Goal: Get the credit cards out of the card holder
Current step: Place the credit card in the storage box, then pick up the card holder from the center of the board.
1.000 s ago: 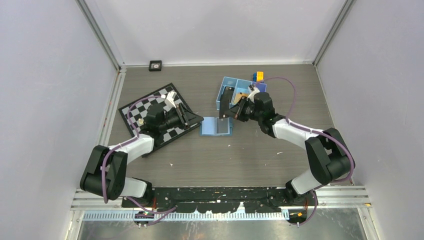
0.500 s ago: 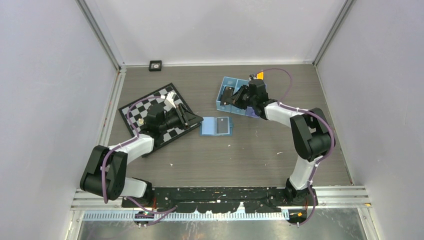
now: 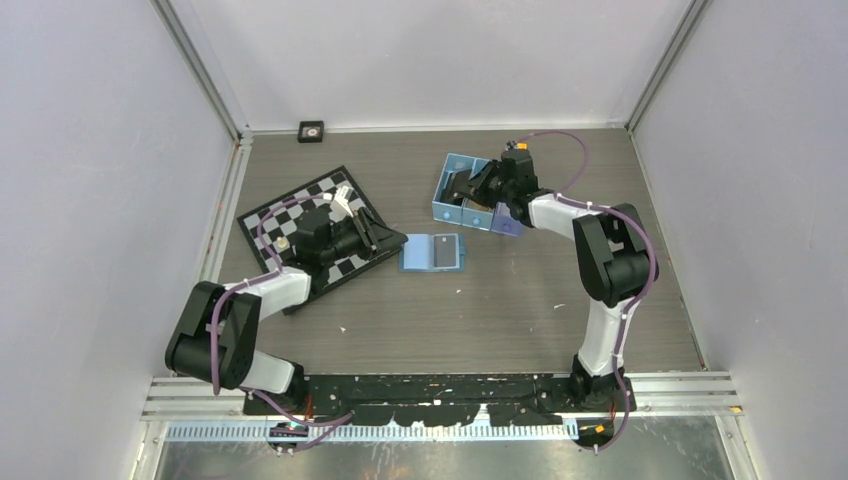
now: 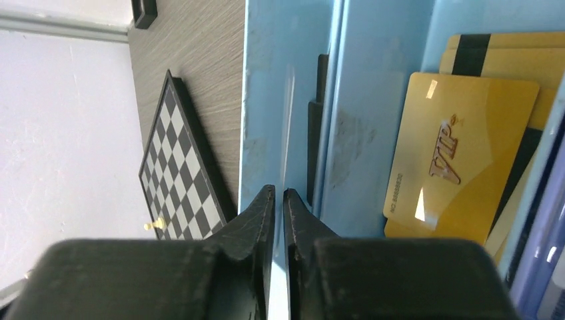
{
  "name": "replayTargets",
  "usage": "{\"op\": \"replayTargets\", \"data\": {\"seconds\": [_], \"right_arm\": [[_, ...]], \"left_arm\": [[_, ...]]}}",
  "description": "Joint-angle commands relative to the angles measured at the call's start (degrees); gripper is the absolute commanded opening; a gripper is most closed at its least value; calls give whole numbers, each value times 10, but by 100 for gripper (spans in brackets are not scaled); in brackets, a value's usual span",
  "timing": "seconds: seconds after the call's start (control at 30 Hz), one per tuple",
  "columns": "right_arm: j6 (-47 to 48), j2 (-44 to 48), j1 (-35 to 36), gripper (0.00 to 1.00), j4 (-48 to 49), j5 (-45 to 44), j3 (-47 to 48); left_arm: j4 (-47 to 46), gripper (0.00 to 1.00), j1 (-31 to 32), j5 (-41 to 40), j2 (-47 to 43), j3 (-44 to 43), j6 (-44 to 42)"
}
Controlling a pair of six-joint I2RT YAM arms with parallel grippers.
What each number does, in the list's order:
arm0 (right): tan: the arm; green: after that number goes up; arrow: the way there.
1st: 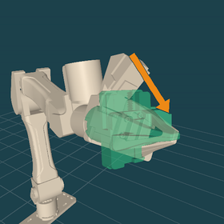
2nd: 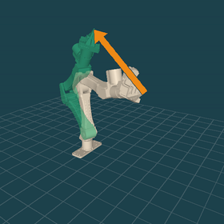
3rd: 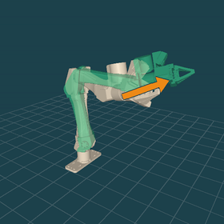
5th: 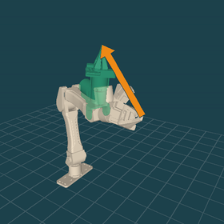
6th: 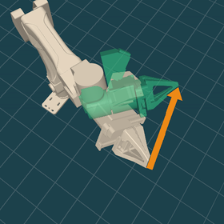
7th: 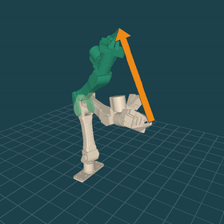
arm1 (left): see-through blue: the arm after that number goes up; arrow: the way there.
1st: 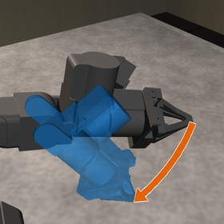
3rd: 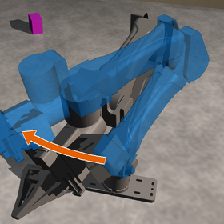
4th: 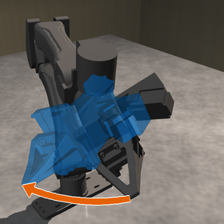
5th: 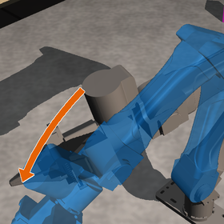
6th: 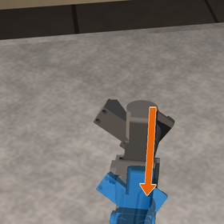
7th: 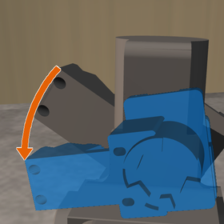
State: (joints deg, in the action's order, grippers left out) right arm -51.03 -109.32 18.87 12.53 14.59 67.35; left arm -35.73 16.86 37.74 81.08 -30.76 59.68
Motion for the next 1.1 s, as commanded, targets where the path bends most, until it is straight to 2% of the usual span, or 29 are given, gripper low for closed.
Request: {"op": "replayTargets", "data": {"seconds": [0.0, 0.1, 0.17, 0.43, 0.7, 0.9, 1.0, 1.07], "right_arm": [[-25, -26, 0, 20, 37, 14, 41], [-19, -22, 0, 33, 38, 10, 36], [-14, -9, 0, 37, 38, 6, 27], [4, 95, 0, 45, 27, 4, -40], [39, 228, 14, 59, -26, -14, -132], [107, 294, 80, 78, -118, -95, -203], [108, 290, 83, 80, -138, -108, -231], [103, 280, 86, 80, -146, -120, -230]], "left_arm": [[-26, 29, -3, 5, 4, 1, -4], [-25, 29, -3, 6, 7, 0, -7], [-18, 29, -2, 4, 6, -1, -12], [149, 33, -2, -55, -56, -31, -107], [296, 45, 16, -129, -109, -58, -196], [380, 56, 41, -175, -100, -78, -237], [389, 65, 47, -183, -86, -82, -240], [393, 67, 51, -184, -69, -89, -244]]}}
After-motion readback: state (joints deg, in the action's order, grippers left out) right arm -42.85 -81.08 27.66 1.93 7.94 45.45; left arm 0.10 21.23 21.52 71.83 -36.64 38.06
